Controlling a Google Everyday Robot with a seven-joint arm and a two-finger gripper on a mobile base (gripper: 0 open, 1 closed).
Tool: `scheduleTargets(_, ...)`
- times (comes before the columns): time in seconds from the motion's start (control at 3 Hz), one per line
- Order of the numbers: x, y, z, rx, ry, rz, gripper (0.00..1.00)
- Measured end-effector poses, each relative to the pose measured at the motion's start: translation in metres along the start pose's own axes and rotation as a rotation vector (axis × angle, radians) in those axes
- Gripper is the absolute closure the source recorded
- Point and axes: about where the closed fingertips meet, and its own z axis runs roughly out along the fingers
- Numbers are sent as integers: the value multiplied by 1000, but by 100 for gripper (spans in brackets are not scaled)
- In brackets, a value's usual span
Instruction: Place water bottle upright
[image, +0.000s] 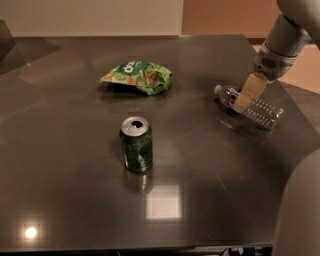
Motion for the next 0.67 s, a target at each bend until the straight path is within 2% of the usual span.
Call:
scheduleTargets(0.33, -14, 4, 12, -28, 1, -3, 0)
scheduleTargets(0.67, -27, 12, 19, -41, 15, -18, 17)
